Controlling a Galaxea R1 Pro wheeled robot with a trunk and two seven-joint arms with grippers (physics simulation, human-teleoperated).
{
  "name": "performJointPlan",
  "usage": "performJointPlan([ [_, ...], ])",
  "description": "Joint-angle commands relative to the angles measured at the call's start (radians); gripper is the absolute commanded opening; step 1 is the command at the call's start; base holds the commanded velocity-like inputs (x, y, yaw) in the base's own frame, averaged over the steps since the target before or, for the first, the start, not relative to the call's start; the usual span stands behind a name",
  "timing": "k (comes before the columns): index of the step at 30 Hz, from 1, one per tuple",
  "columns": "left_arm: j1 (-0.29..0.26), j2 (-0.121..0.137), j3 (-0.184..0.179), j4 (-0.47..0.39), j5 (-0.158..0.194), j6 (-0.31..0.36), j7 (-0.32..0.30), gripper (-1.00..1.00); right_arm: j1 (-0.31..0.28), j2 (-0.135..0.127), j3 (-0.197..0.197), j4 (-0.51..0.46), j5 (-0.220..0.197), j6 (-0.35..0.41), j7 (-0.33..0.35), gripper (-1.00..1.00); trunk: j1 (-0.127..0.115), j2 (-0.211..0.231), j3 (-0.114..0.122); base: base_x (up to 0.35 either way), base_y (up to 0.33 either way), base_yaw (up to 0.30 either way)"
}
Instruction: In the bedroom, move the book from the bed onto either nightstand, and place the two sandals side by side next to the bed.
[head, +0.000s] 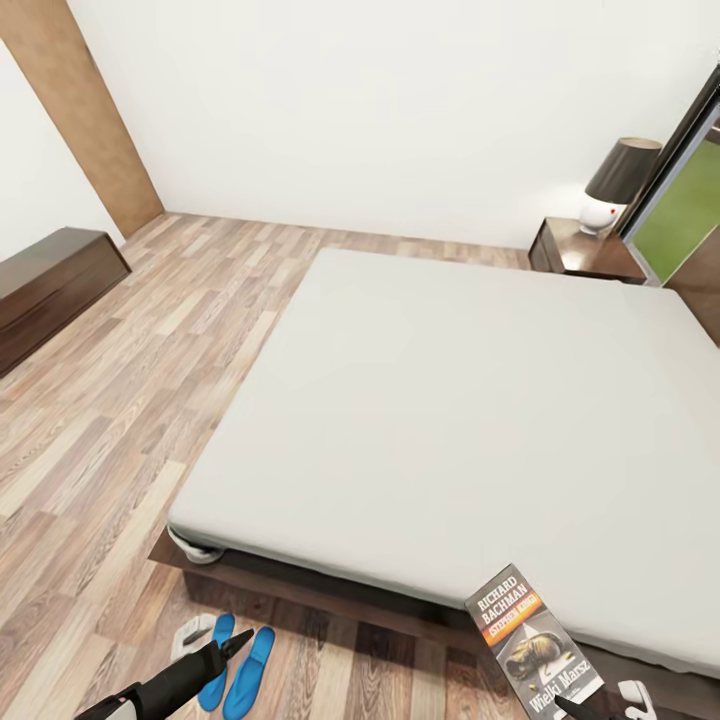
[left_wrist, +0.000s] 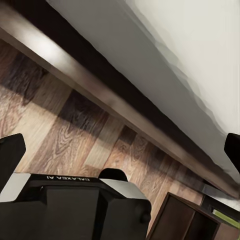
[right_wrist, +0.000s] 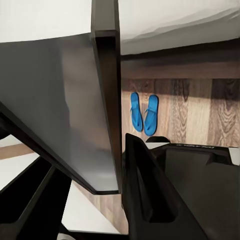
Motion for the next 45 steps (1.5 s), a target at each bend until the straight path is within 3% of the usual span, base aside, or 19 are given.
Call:
performJointPlan([
  [1, -0.001, 0.000, -0.009, 0.001, 0.010, 0.002, -0.003, 1.00, 0.000, -0.001, 0.008, 0.000, -0.010, 0.009, 0.002, -1.00, 0.000, -0.001, 0.001, 0.000, 0.000, 0.000],
  [28, -0.001, -0.015, -0.010, 0.001, 0.004, -0.003, 0.015, 1.00, 0.000, 0.001, 0.010, 0.001, -0.010, 0.006, 0.000, -1.00, 0.000, -0.001, 0.044, 0.000, 0.000, 0.000],
  [31, -0.001, -0.020, -0.024, 0.001, -0.031, -0.003, 0.064, 1.00, 0.000, 0.001, 0.009, 0.001, -0.010, 0.006, -0.013, -1.00, 0.000, -0.001, 0.049, 0.000, 0.000, 0.000],
  [33, 0.000, -0.030, -0.034, 0.006, -0.080, -0.003, 0.129, 1.00, 0.000, 0.001, 0.008, 0.001, -0.010, 0.006, -0.028, -1.00, 0.000, -0.001, 0.052, 0.000, 0.000, 0.000],
  [36, 0.003, -0.066, -0.038, 0.022, -0.150, -0.004, 0.240, 1.00, 0.000, 0.001, 0.008, 0.001, -0.010, 0.006, -0.035, -1.00, 0.000, -0.001, 0.057, 0.000, 0.000, 0.000],
  [37, 0.016, -0.080, -0.039, 0.026, -0.188, -0.003, 0.303, 1.00, 0.000, 0.001, 0.008, 0.001, -0.010, 0.006, -0.037, -1.00, 0.000, -0.001, 0.058, 0.000, 0.000, 0.000],
  [39, 0.036, -0.091, -0.040, 0.028, -0.234, -0.003, 0.354, 1.00, 0.000, 0.001, 0.008, 0.001, -0.010, 0.006, -0.038, -1.00, 0.000, -0.001, 0.062, 0.000, 0.000, 0.000],
  [45, 0.052, -0.099, -0.041, 0.029, -0.276, -0.004, 0.389, 1.00, 0.000, 0.001, 0.008, 0.001, -0.010, 0.006, -0.039, -1.00, 0.000, -0.001, 0.071, 0.000, 0.000, 0.000],
])
